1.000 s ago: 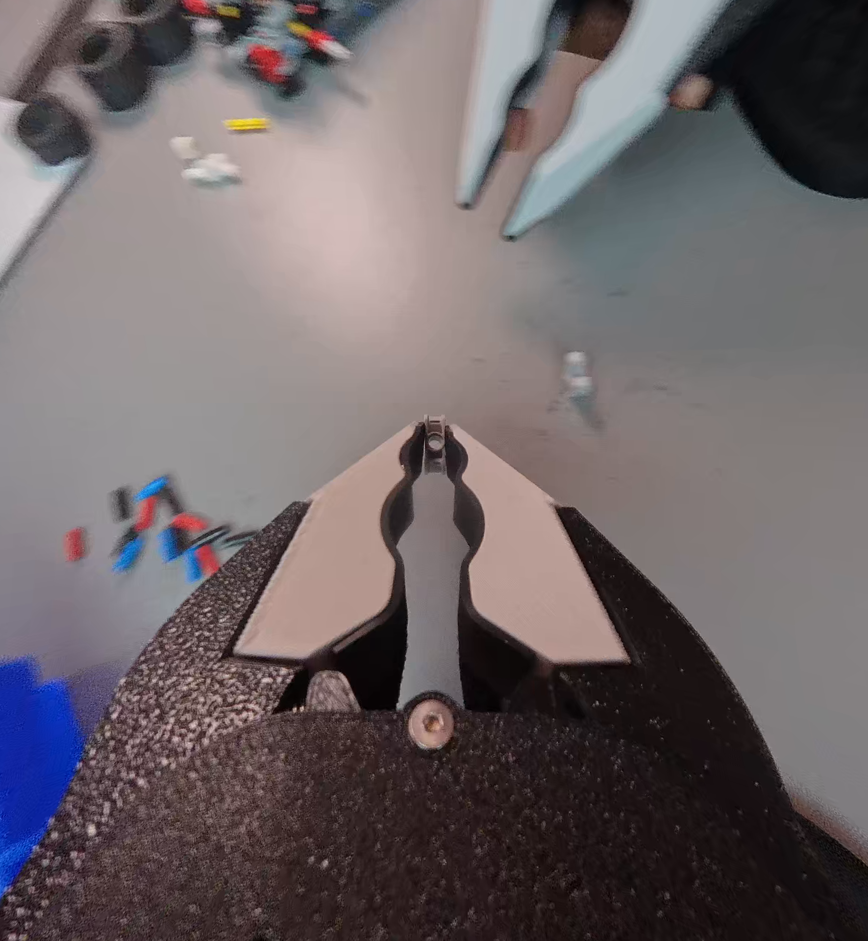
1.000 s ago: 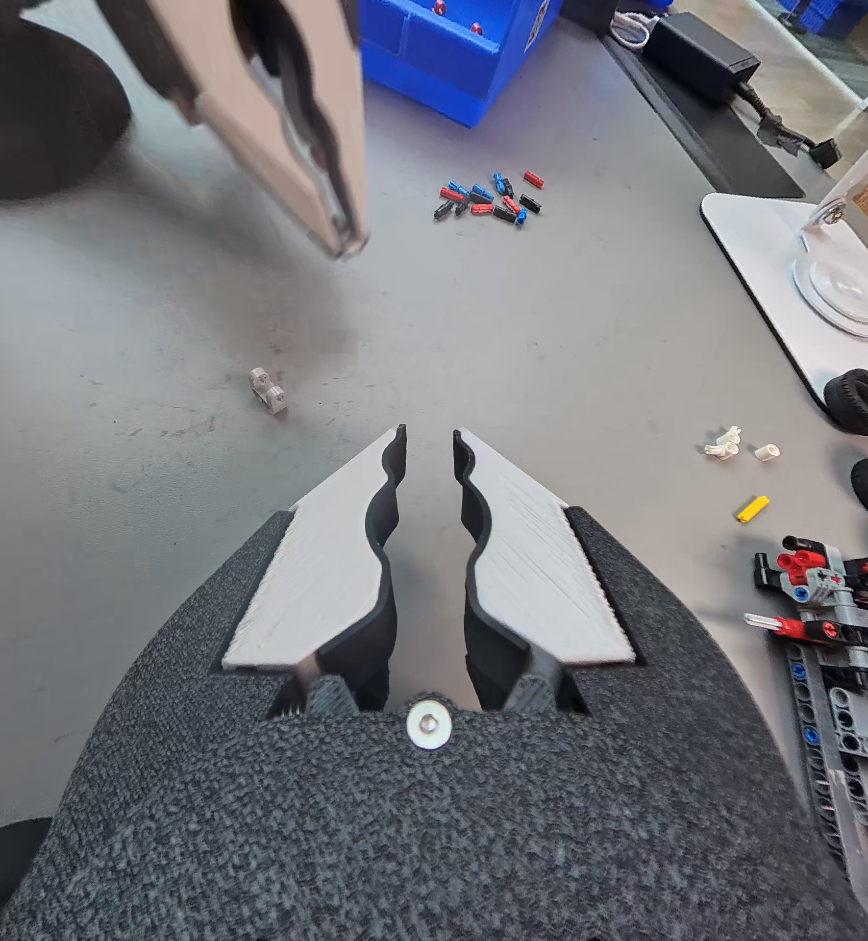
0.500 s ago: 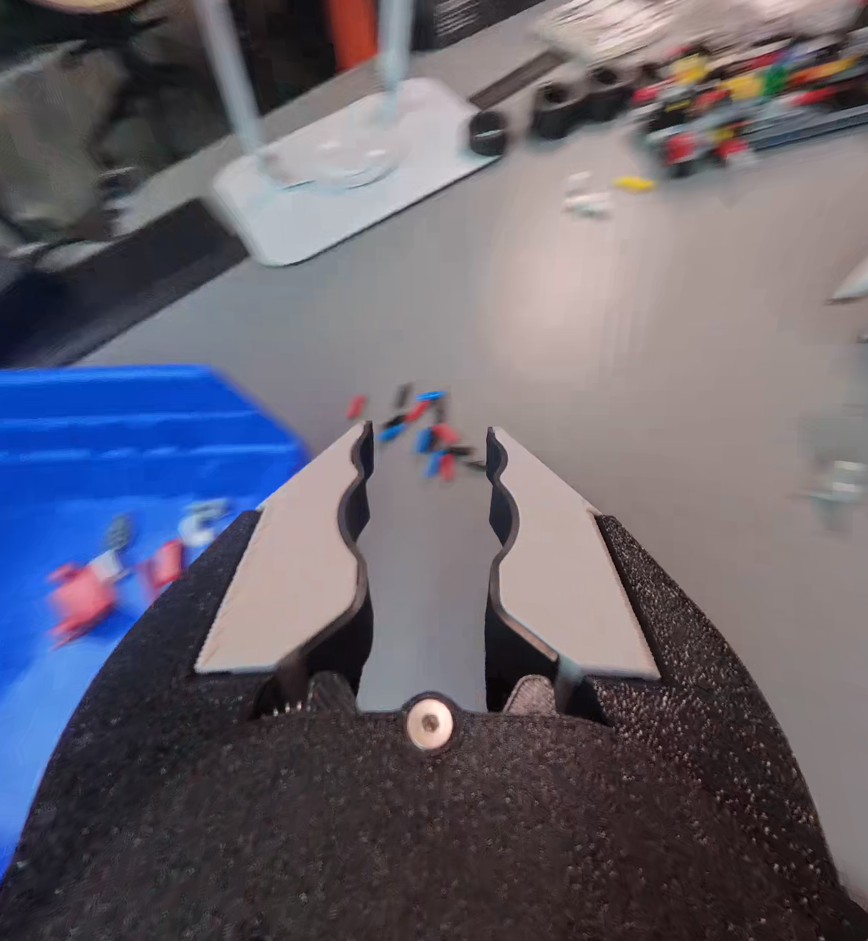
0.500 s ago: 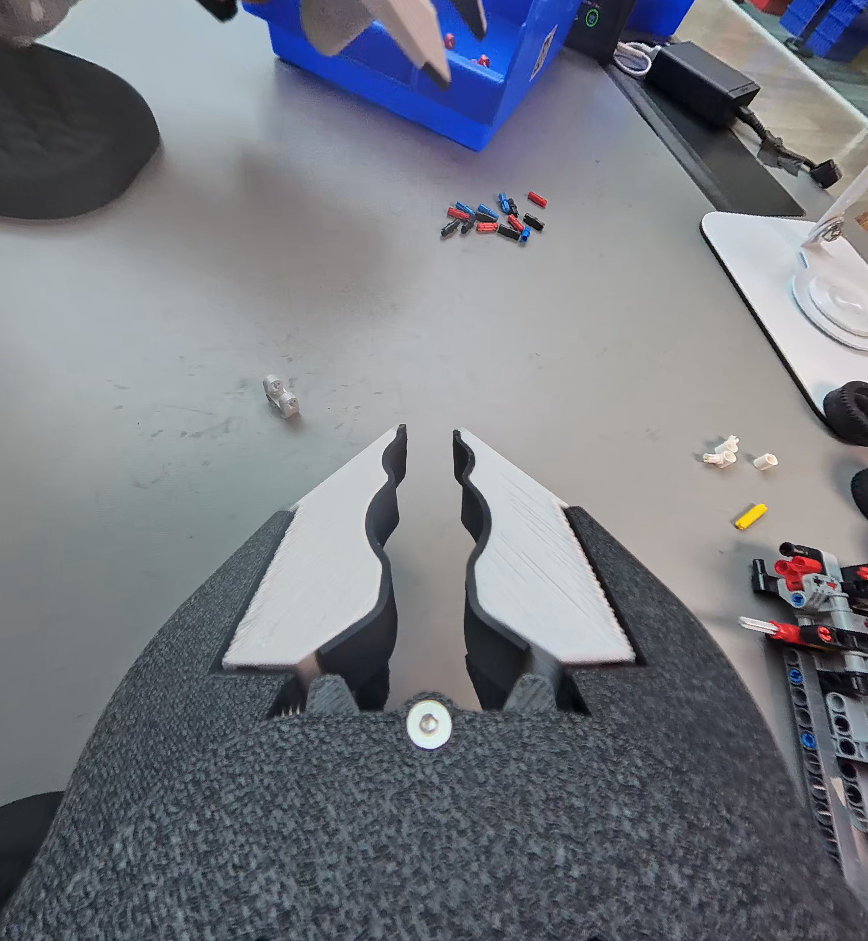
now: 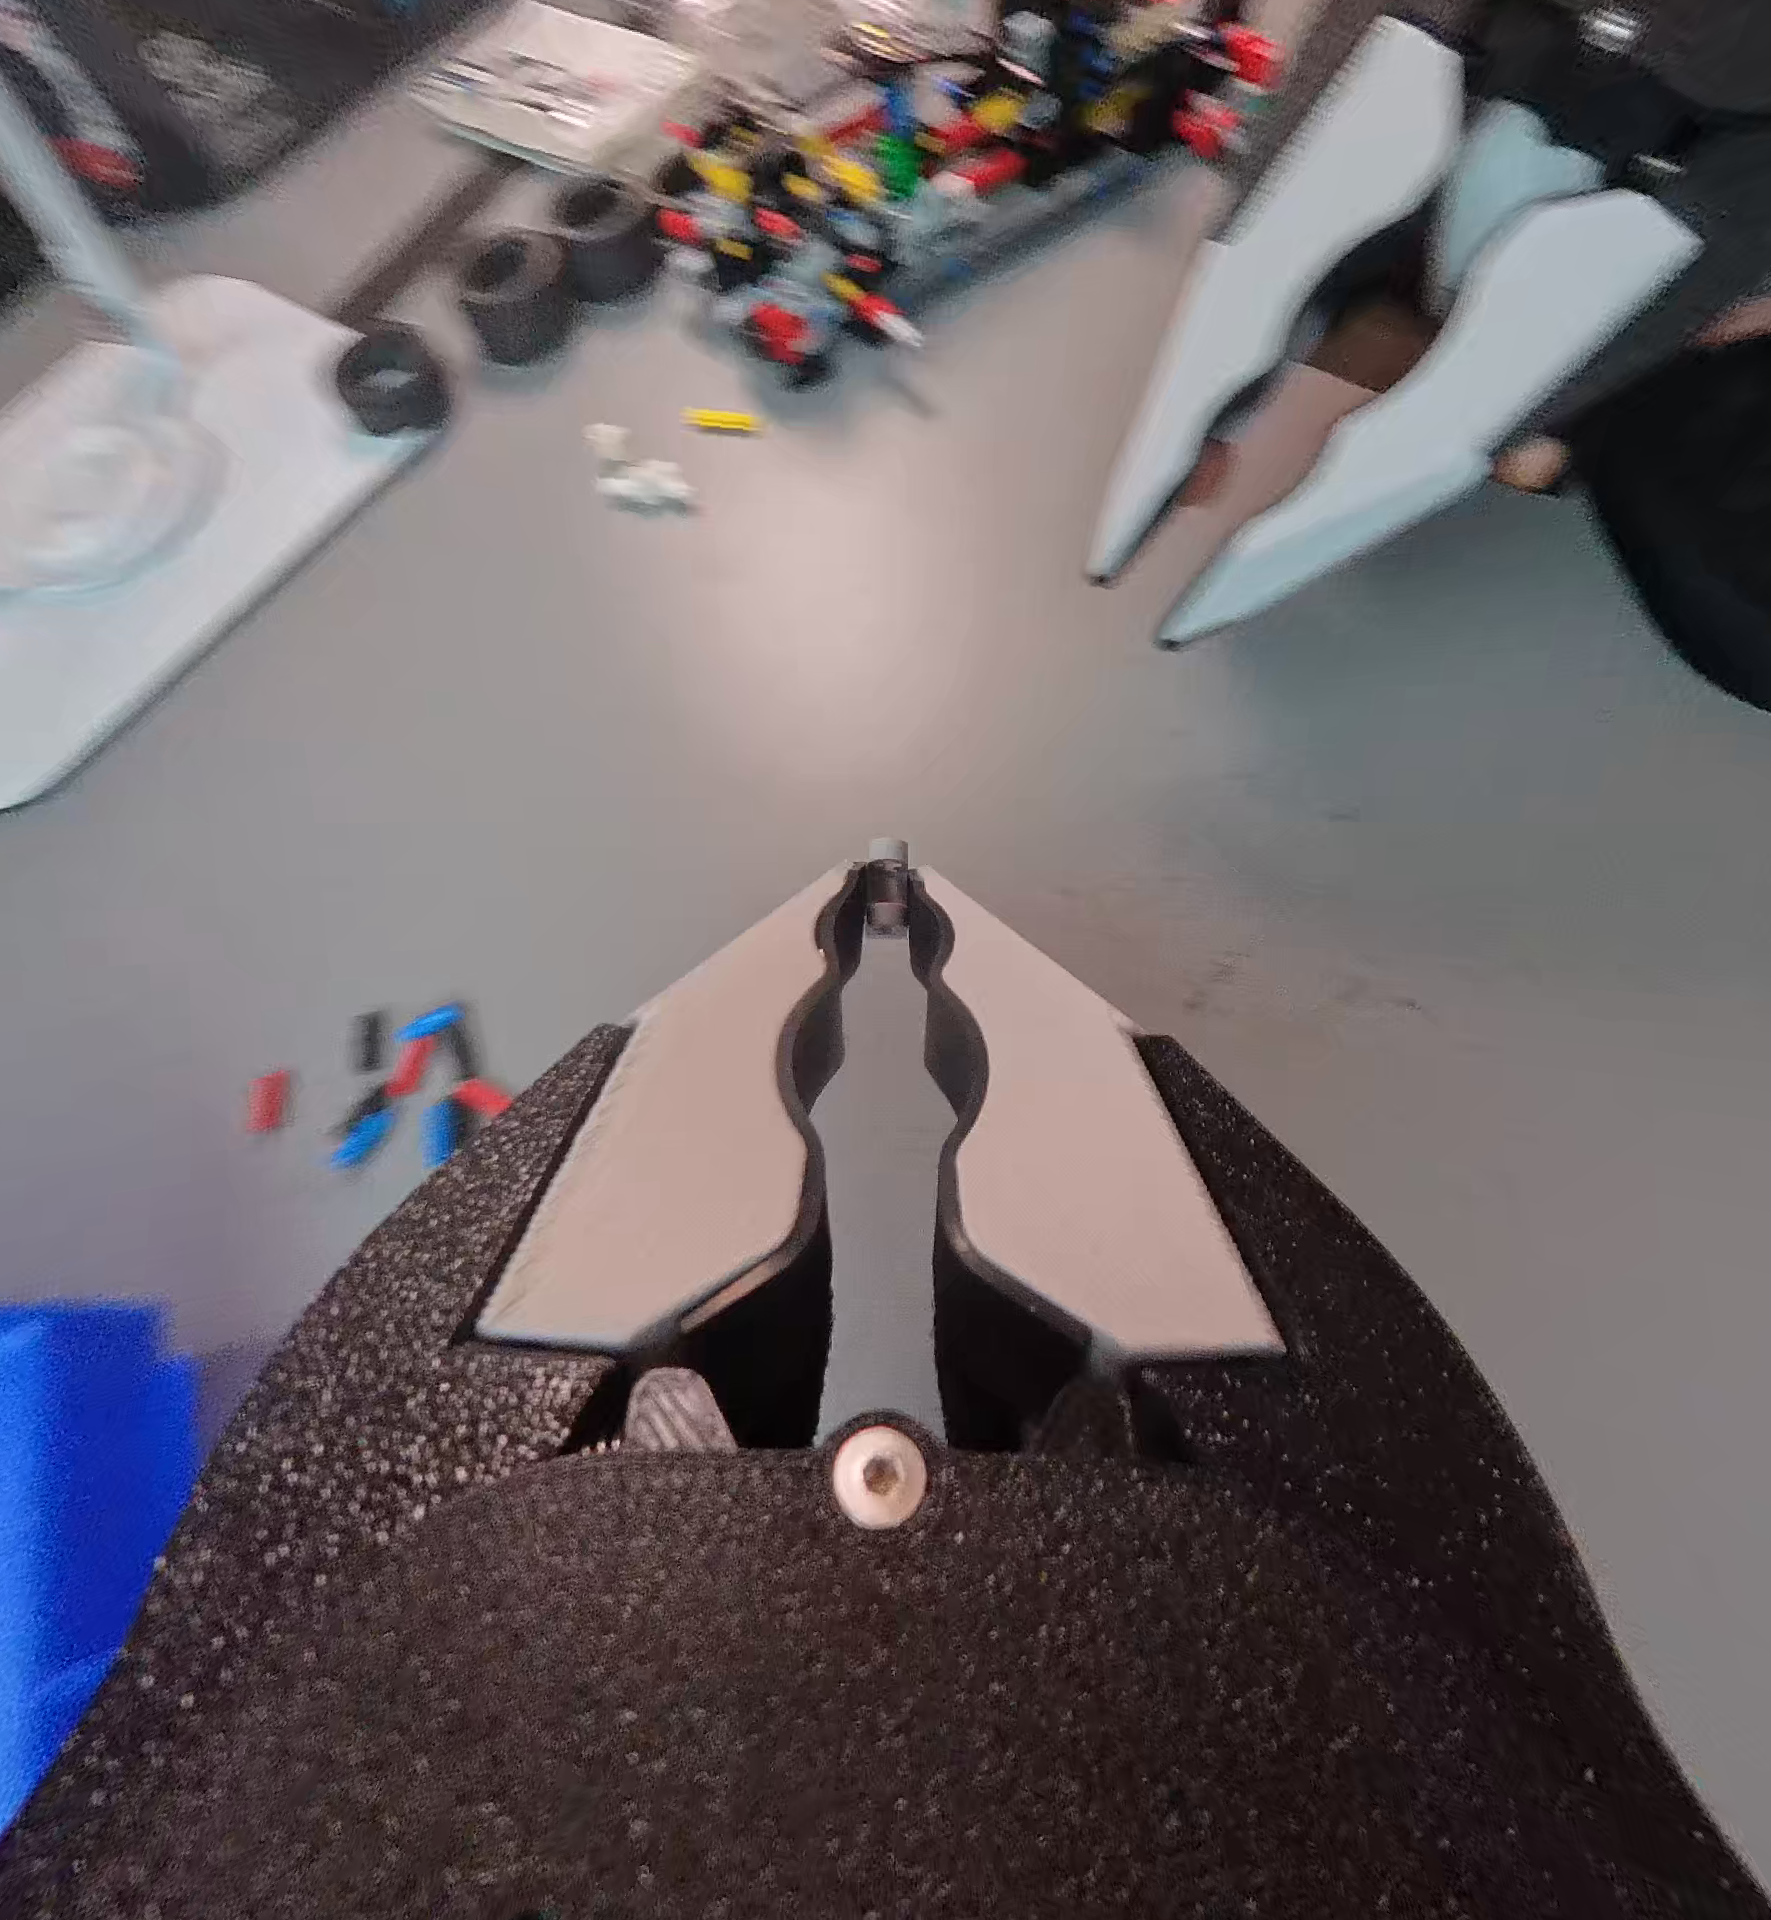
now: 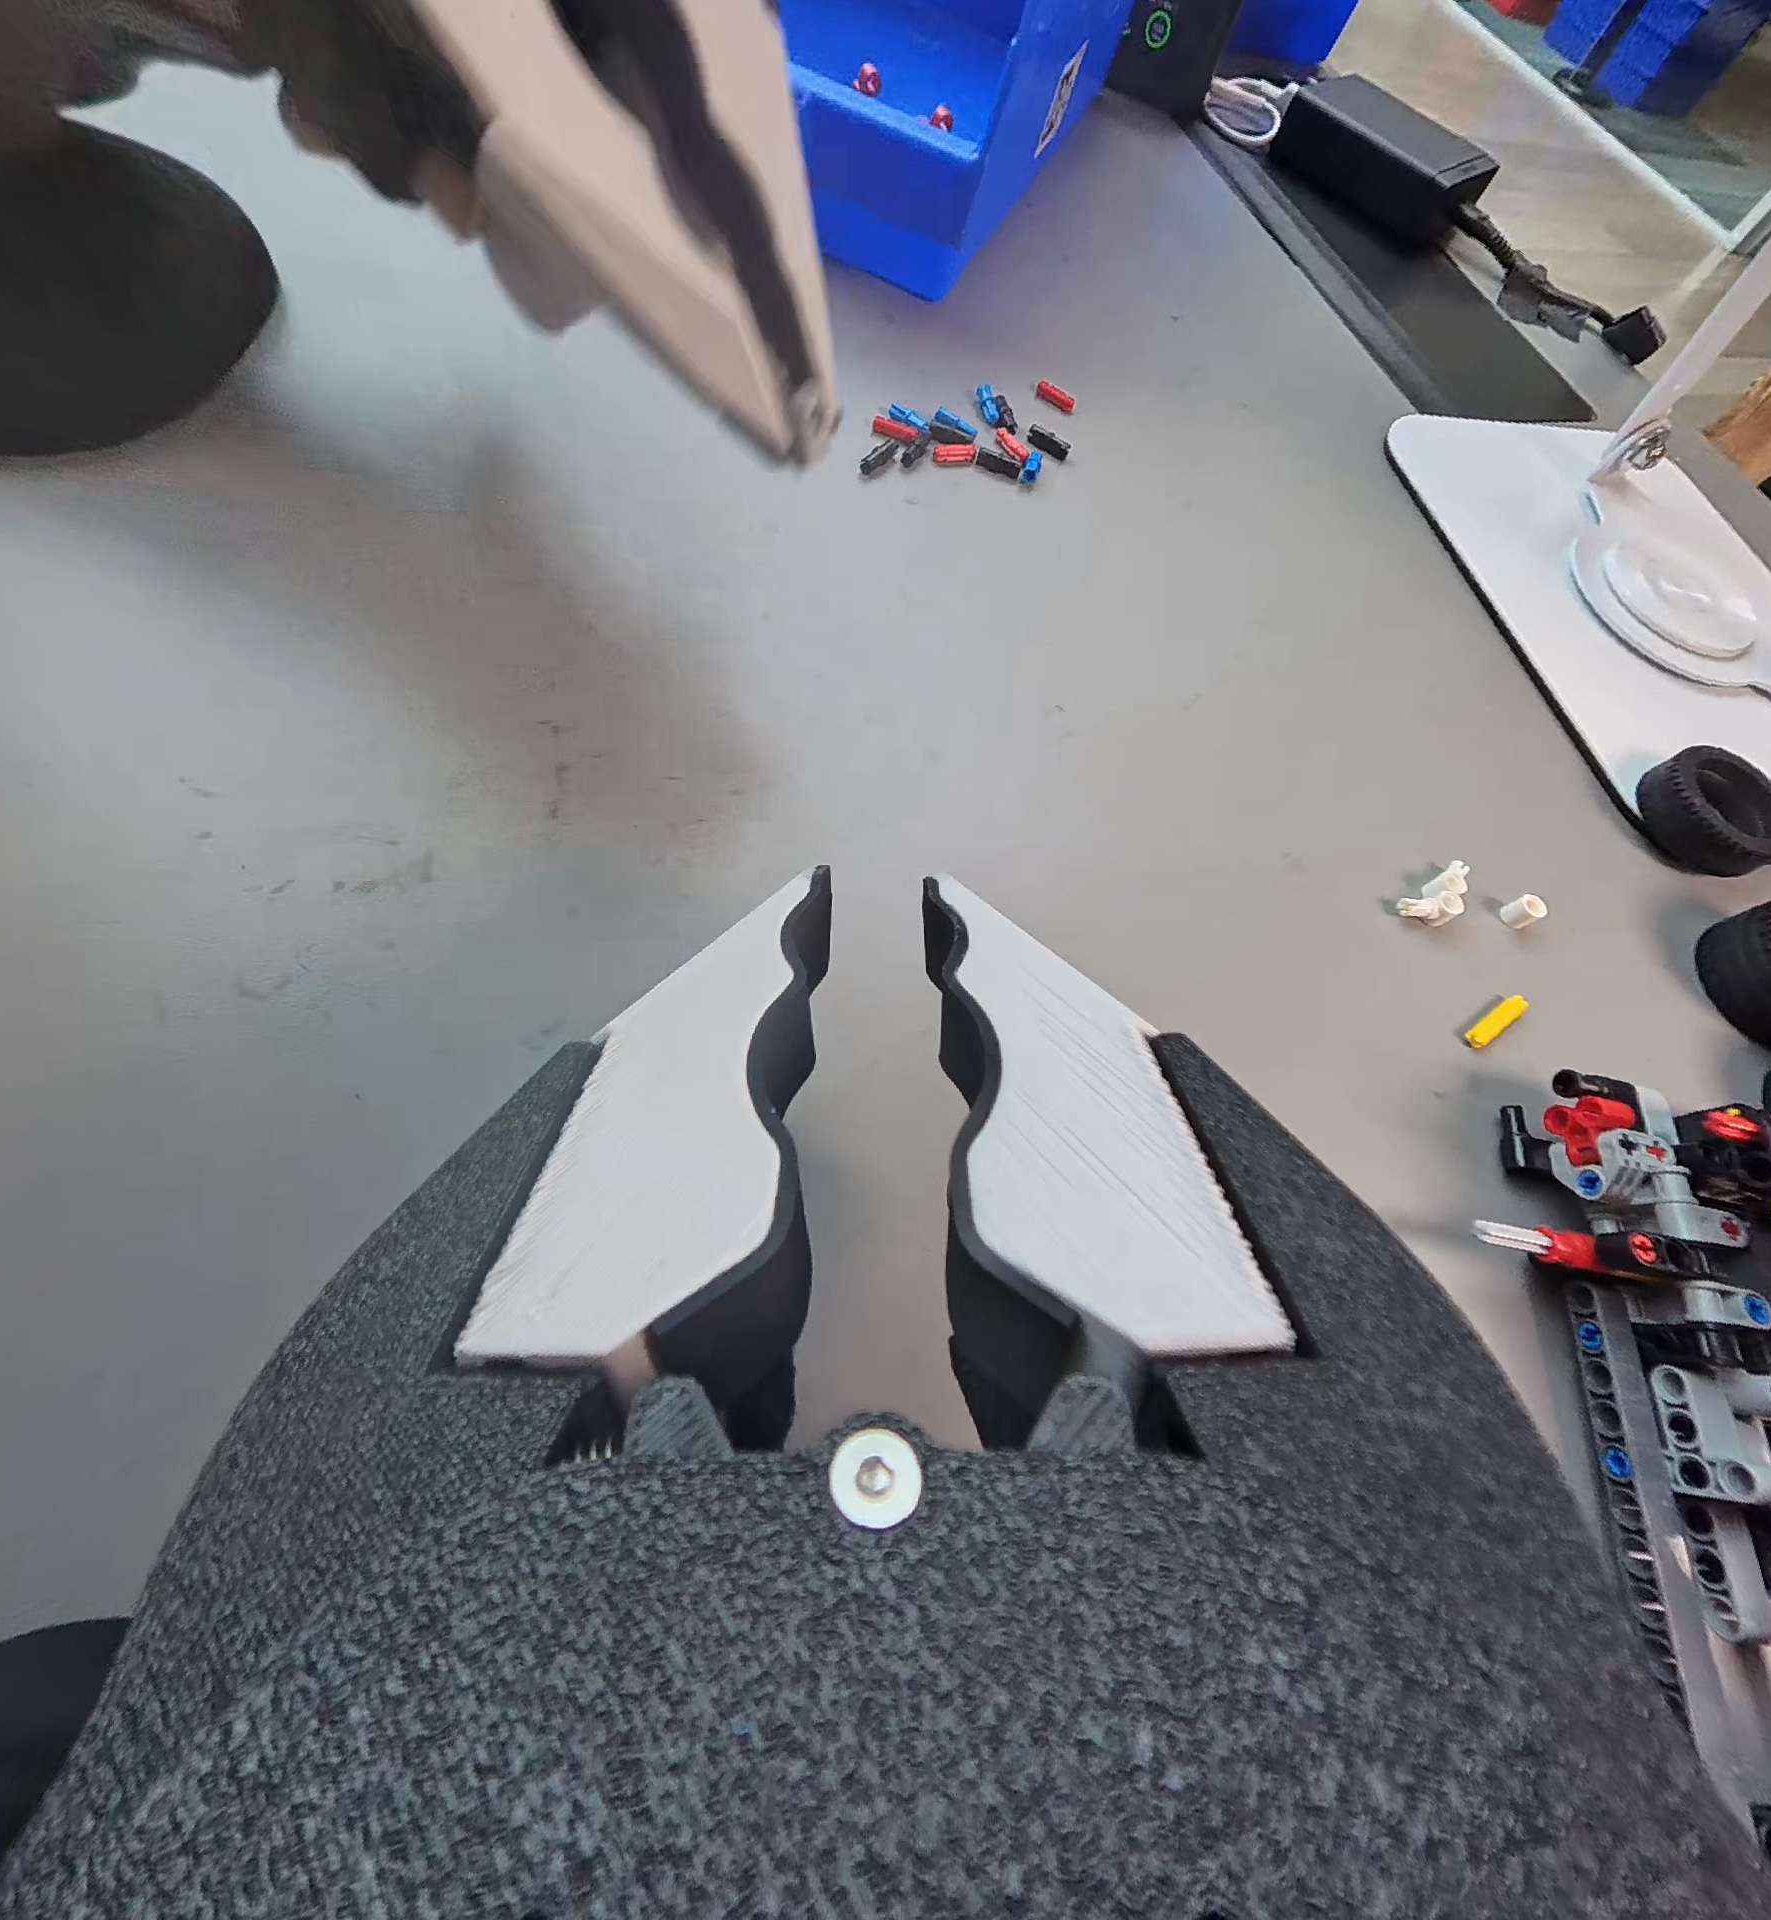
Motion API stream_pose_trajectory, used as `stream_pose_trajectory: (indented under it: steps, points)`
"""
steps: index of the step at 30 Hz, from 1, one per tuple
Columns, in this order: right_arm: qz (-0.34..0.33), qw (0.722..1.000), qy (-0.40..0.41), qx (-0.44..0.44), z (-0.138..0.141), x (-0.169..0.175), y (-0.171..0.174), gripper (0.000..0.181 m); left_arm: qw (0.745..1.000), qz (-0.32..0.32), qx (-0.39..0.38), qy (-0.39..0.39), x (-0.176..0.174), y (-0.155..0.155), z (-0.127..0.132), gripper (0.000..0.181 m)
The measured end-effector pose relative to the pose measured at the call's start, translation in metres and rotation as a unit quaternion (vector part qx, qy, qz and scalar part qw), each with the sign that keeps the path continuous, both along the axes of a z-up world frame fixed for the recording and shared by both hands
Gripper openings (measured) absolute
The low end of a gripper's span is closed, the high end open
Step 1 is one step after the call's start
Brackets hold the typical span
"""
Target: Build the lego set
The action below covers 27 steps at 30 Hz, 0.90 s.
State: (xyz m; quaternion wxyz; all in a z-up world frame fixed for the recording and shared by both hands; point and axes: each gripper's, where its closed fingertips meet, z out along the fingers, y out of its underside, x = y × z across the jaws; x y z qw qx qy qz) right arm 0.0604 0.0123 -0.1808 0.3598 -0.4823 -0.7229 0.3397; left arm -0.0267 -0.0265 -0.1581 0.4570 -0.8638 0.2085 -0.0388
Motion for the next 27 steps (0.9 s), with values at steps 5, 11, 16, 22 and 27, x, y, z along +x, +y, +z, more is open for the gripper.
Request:
stream_pose_trajectory:
  steps: [5, 11, 16, 22, 27]
  points:
    - [-0.002, 1.0, 0.004, -0.001, 0.002, 0.0, 0.001, 0.015, 0.937, 0.314, 0.095, 0.123, -0.176, -0.024, 0.054, 0.006]
    - [0.002, 1.0, -0.002, 0.003, -0.002, -0.002, -0.003, 0.015, 0.905, 0.39, -0.016, 0.167, -0.228, -0.055, 0.015, 0.008]
    - [-0.006, 1.0, 0.006, 0.0, 0.001, -0.003, -0.001, 0.015, 0.913, 0.384, 0.016, 0.139, -0.223, -0.049, 0.024, 0.052]
    - [-0.058, 0.996, 0.069, -0.011, 0.026, -0.017, 0.017, 0.015, 0.938, 0.312, 0.149, -0.036, -0.185, -0.03, 0.07, 0.057]
    - [-0.13, 0.983, 0.129, 0.026, 0.066, -0.044, 0.061, 0.015, 0.939, 0.256, 0.221, -0.058, -0.165, -0.014, 0.109, 0.045]
